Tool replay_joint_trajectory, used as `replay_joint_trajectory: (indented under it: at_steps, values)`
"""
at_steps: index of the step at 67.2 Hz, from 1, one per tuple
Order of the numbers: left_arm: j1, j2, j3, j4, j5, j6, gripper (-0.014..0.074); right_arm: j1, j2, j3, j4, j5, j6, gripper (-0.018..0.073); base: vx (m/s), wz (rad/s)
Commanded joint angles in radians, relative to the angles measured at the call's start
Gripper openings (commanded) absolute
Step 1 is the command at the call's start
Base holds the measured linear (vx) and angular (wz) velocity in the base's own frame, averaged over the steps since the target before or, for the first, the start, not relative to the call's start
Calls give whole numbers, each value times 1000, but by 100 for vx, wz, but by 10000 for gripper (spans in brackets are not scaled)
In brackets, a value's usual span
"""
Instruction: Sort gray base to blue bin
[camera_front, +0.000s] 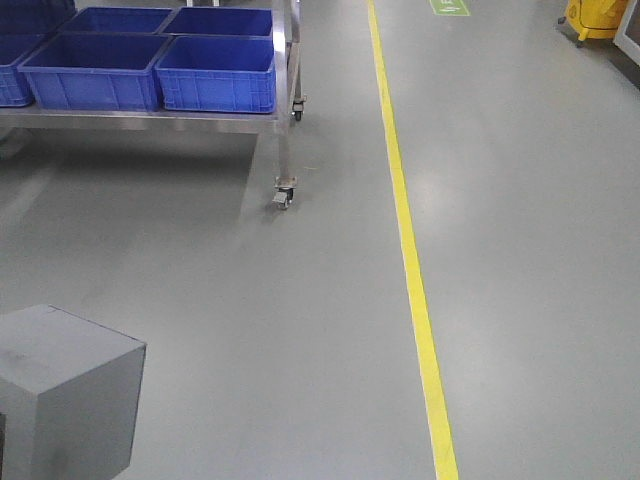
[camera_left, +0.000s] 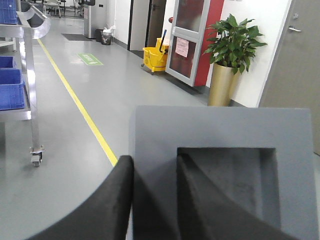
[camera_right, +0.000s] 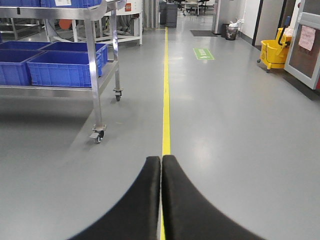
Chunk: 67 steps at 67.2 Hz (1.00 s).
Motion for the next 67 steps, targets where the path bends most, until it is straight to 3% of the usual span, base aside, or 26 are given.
replay_joint_trajectory:
  at_steps: [1,67]
  values:
    - [-5,7,-30,-3,-106,-7,-7,-6,-7,5,-9,-82,-7,-5,35,-7]
    - [-5,7,-30,-3,-106,-7,-7,-6,-7,5,-9,-82,-7,-5,39,-2]
